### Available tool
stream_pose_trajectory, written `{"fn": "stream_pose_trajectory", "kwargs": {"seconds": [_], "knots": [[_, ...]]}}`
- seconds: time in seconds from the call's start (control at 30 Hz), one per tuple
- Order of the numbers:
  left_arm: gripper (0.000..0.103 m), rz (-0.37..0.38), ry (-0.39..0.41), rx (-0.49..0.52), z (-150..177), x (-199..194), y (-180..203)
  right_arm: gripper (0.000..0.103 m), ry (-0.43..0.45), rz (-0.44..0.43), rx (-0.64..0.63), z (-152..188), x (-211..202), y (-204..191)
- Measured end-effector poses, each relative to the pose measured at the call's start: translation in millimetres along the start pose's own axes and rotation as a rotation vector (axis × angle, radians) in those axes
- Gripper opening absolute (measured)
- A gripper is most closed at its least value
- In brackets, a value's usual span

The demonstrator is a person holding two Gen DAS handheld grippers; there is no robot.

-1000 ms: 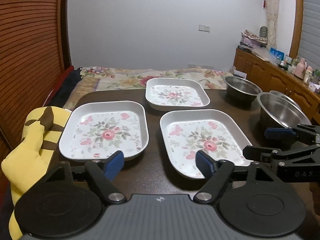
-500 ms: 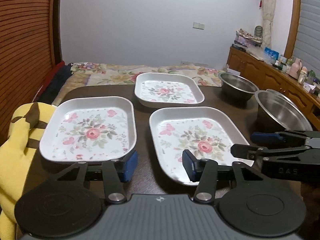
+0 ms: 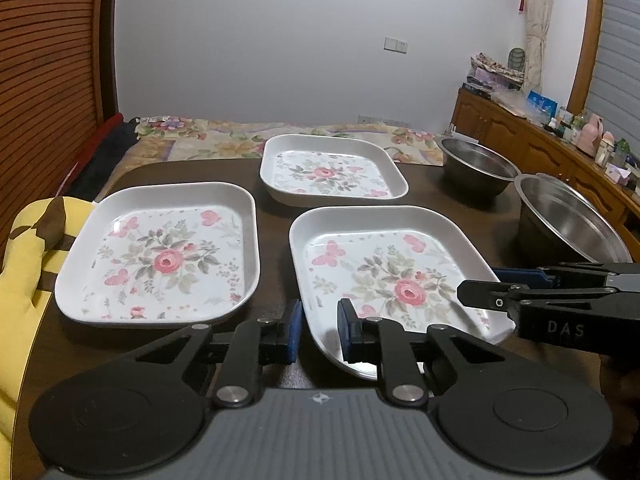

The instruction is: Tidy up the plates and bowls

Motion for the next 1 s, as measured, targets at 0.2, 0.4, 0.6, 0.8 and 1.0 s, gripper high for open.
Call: {"fn": "stream_pose_trajectory", "kwargs": {"seconds": [0.2,0.4,0.6,0.8,1.0], "knots": [[0.018,0.003,-0.007,-0.006,-1,5,0,0.029,-0.002,0.001,0.007,0,2,4],[0.01,-0.004,-0.014,0.005,0,8,-1,0.02,-0.002,0.001,0.01,0,2,4],[0.01,0.005,-0.026,-0.008,3,-1,-3,0.02,-0.008,-0.031,0.023,2,-4,4],[0.01,0.018,-0.001,-0.025,11,-27,-1,0.02,-0.001,-0.047,0.031,12,-22,-2],[0.01,0.014,0.028,-0.019,25,-56,2,0.02,0.021,-0.052,0.018,20,-35,-3]]}}
Point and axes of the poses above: each gripper's, at about its wrist camera, not at the fingertips, and x roughly the way its jaws point, y to its right, z to its underside, the point moved 4 cm from there along x, roughly the way its jaws point, and after that the axes turned 9 degrees about -z, right-handed, at the moved point
